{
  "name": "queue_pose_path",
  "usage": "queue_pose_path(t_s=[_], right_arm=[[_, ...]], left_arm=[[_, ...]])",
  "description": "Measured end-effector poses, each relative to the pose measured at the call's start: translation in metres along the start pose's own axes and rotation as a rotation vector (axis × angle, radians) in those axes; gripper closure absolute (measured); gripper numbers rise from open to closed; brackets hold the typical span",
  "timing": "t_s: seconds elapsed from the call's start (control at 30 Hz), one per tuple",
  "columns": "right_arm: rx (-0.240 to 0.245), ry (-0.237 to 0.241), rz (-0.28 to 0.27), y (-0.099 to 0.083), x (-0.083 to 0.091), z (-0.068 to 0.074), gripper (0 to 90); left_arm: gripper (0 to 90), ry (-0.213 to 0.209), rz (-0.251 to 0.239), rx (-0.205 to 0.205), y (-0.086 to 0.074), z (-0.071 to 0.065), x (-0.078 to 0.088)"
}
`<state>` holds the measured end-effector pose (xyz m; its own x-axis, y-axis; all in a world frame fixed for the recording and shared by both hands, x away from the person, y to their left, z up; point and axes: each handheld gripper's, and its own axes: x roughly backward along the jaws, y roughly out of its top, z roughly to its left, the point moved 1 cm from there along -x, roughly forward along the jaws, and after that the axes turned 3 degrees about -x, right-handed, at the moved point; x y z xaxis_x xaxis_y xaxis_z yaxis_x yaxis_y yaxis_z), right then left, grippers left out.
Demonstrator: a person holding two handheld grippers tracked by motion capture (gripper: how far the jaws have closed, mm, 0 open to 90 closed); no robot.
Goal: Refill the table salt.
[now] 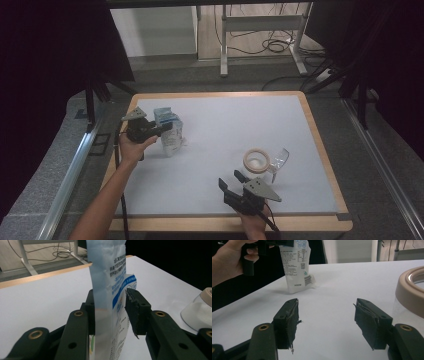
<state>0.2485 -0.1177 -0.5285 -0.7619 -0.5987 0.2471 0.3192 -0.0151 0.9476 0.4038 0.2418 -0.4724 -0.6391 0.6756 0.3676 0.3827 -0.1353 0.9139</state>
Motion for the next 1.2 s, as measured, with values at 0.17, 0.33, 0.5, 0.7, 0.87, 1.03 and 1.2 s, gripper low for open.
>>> queue_pose_path(t_s=[0.17, 0.33, 0.5, 0.7, 0.87, 1.03, 1.2], right_arm=[[-0.002, 0.000, 0.001, 0.000, 0.000, 0.000, 36.7], [0.000, 0.001, 0.003, 0.000, -0.001, 0.000, 36.8], [-0.005, 0.000, 0.004, -0.001, -0.001, 0.000, 36.8], [-0.006, 0.002, 0.001, 0.000, 0.000, 0.000, 36.7], [0.016, 0.003, -0.006, 0.001, 0.004, 0.002, 36.8], [0.058, -0.008, -0.027, 0.007, 0.017, 0.000, 38.9], [0.098, -0.011, -0.058, 0.015, 0.041, -0.006, 45.2]], left_arm=[[62.7, -0.004, -0.009, 0.002, -0.003, 0.001, 0.003], [64.1, 0.003, -0.003, 0.009, -0.005, 0.004, 0.003], [66.1, 0.009, 0.011, 0.001, -0.004, 0.002, -0.003], [73.6, 0.022, 0.021, -0.012, -0.003, -0.002, -0.005], [81.2, 0.018, 0.027, -0.021, -0.003, -0.004, -0.004], [81.5, 0.019, 0.020, -0.036, -0.005, -0.009, -0.003], [81.4, 0.030, 0.019, -0.048, -0.007, -0.012, -0.002]])
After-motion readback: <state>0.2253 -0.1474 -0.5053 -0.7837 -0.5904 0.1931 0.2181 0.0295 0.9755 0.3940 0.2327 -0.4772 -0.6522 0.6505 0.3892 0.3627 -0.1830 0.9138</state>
